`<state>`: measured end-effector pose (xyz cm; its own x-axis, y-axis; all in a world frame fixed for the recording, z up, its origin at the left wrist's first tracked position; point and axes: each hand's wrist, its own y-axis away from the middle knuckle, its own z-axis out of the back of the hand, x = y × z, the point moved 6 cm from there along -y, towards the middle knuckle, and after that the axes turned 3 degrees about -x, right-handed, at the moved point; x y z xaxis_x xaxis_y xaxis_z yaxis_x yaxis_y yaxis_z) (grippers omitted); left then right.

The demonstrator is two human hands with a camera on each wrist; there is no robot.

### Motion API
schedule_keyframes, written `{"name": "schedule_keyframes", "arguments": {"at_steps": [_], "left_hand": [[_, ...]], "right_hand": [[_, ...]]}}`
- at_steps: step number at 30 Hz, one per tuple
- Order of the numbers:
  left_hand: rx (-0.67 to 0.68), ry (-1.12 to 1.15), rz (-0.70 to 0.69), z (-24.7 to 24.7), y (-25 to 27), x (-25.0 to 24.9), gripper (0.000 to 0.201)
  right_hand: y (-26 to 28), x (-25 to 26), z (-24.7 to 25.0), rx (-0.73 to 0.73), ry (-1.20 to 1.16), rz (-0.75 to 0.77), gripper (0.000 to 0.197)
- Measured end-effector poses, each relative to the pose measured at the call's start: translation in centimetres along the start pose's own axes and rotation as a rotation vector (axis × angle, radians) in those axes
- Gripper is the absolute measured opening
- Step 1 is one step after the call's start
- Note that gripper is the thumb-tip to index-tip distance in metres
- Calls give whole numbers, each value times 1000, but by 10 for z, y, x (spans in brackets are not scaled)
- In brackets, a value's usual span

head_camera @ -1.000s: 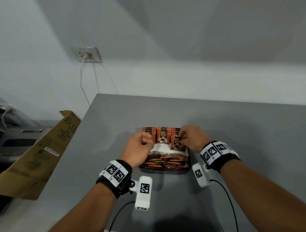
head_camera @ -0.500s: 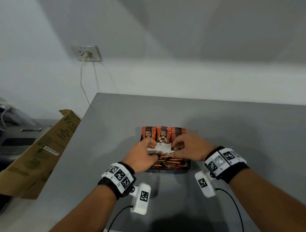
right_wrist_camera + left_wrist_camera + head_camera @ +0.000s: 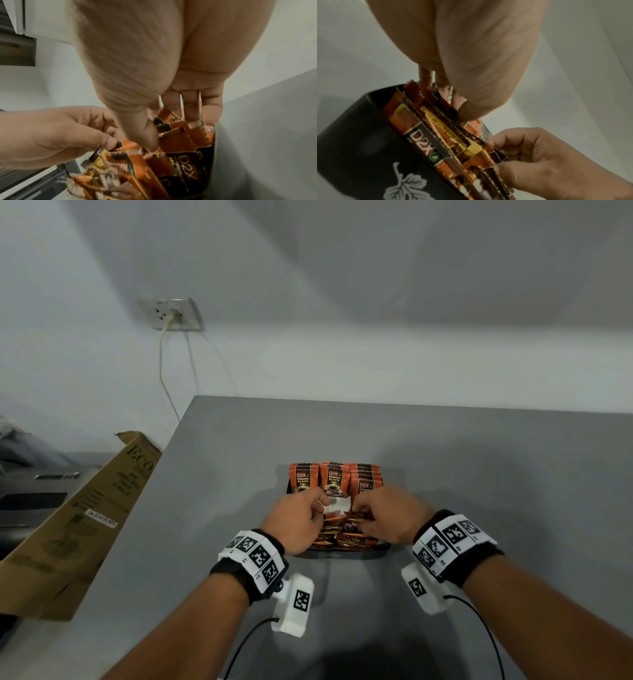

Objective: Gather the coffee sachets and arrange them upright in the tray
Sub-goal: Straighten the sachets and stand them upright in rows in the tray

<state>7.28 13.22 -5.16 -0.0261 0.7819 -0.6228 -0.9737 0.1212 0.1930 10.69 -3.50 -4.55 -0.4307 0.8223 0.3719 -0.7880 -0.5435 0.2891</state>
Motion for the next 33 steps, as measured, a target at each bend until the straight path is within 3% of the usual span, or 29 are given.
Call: {"name": "schedule_keyframes", "arguments": {"at_steps": [4, 11, 16, 21, 23, 29, 31, 33], "left_hand": [[-10, -67, -60, -2, -1, -6, 34], [-21, -126, -58, -3, -5, -6, 14], [-25, -136, -44, -1, -6, -4, 14], [34, -50, -19, 1, -4, -7, 21], [29, 177, 19, 4, -4, -11, 34], [48, 1345, 181, -2, -11, -33, 56], [90, 1534, 258, -3, -13, -41, 45], [102, 1576, 294, -2, -15, -42, 31]], "right_hand": [[1, 3, -4, -18, 69, 14, 24], [6, 8, 0, -91, 113, 42, 14], [20, 8, 23, -153, -79, 37, 11], [32, -8, 50, -258, -508, -41, 8], [32, -12, 52, -285, -690, -77, 14], [17, 8, 45, -331, -1218, -116, 26], [11, 25, 42, -307, -1247, -91, 29], [7, 36, 46, -324, -1013, -88, 32]]}}
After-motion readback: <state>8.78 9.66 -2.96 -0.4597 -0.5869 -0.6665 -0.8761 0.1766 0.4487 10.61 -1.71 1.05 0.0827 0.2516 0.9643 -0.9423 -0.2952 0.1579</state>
